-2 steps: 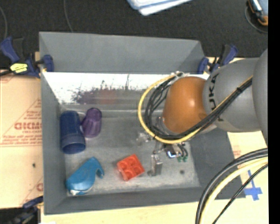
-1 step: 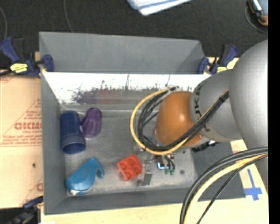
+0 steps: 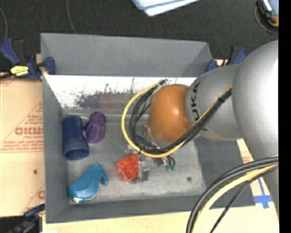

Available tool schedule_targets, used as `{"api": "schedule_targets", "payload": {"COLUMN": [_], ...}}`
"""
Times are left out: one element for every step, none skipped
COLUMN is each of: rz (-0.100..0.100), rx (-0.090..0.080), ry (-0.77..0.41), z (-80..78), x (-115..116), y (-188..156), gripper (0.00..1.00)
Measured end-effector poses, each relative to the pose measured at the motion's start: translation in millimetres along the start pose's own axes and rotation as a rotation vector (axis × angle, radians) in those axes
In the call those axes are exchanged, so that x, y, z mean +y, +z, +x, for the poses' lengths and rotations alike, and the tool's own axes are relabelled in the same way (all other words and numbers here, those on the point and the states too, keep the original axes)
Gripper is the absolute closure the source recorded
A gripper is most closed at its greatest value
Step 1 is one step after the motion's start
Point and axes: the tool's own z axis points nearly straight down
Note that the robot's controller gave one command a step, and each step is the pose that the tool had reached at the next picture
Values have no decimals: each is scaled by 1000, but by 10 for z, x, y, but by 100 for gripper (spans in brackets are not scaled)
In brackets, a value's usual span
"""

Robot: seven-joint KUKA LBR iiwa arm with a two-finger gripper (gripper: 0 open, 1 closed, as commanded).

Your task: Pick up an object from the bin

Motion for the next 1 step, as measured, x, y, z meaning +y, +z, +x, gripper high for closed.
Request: {"api": "schedule_targets", "payload": {"rz": [0], "rx": [0], "ry": [-1], "z": [0], "x": [0], "y": [0], "gripper": [100]}}
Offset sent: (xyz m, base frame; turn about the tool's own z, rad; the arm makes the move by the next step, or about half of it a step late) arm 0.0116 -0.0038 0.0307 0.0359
